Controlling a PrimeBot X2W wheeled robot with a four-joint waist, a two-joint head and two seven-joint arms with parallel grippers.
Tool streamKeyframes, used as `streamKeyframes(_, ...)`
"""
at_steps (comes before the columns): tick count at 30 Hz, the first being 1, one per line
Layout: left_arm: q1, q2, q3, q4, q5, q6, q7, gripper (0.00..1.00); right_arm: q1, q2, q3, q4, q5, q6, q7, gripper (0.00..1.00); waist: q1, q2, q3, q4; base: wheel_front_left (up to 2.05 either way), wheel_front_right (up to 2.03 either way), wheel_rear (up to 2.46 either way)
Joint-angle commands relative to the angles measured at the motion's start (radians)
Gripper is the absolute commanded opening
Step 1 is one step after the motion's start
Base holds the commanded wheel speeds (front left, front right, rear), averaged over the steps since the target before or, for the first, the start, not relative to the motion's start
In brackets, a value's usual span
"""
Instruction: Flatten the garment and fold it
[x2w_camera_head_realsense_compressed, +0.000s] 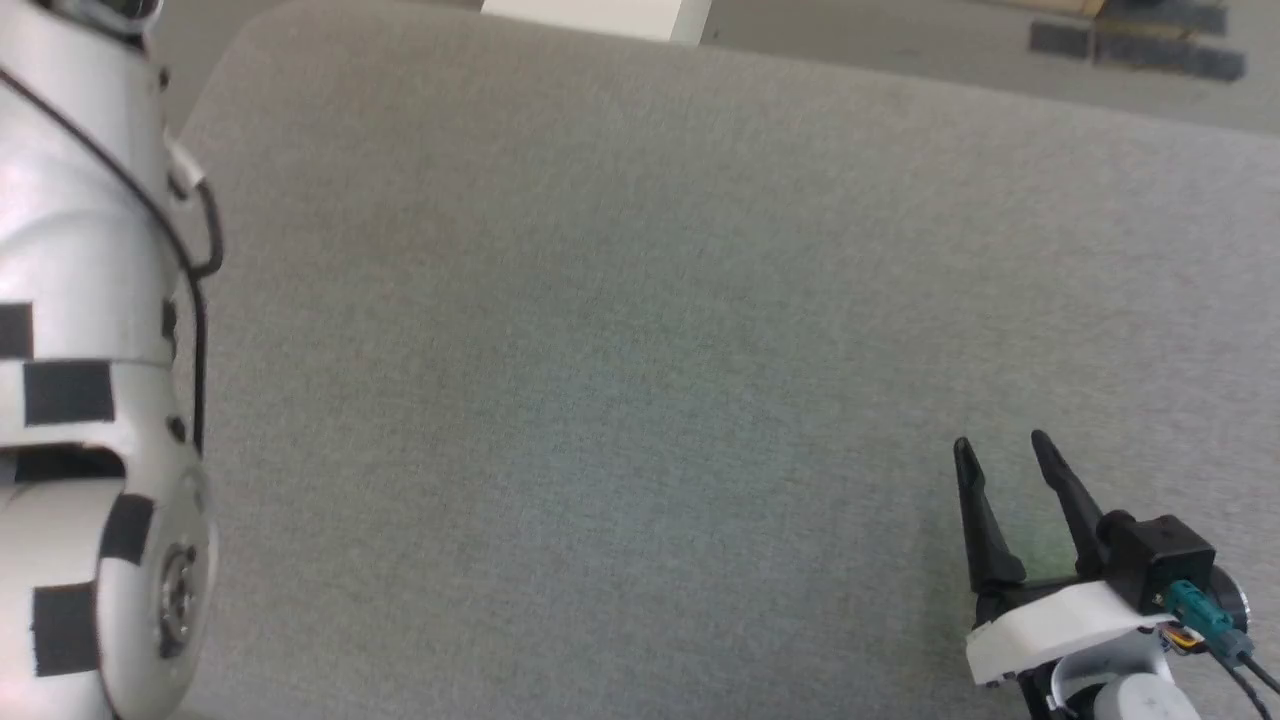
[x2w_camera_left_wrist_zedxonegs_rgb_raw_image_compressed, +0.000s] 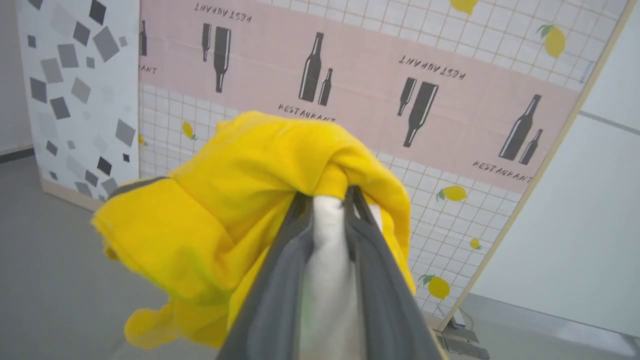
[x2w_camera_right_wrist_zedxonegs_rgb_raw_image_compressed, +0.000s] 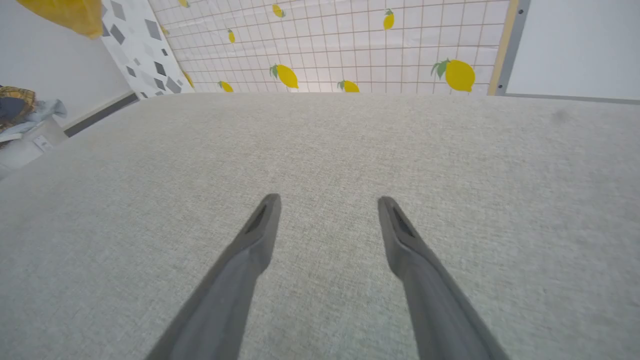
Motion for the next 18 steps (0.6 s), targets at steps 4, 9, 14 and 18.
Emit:
streamKeyframes(4, -0.037, -0.07, -0.049, -0.057, -0.063, -0.023, 0.056, 0.0, -0.027, 0.0, 0.003, 0.047, 0.031, -0.002, -0.029, 1.0, 0.0, 0.0, -0.118, -0.104, 0.0, 0.0, 0.0)
streamKeyframes(9, 0.019, -0.125, -0.118, -0.104, -0.13, -0.027, 0.121, 0.0, -0.029, 0.0, -0.016, 0.077, 0.046, -0.002, -0.043, 1.0, 0.0, 0.0, -0.156, -0.175, 0.0, 0.0, 0.0)
streamKeyframes(14, 0.146, -0.158, -0.206, -0.142, -0.185, -0.028, 0.172, 0.0, -0.019, 0.0, -0.046, 0.098, 0.049, -0.002, -0.049, 1.0, 0.0, 0.0, -0.164, -0.223, 0.0, 0.0, 0.0)
streamKeyframes(18, 0.298, -0.169, -0.304, -0.16, -0.24, -0.028, 0.218, 0.0, -0.01, 0.0, -0.065, 0.112, 0.05, -0.002, -0.051, 1.0, 0.0, 0.0, -0.16, -0.246, 0.0, 0.0, 0.0)
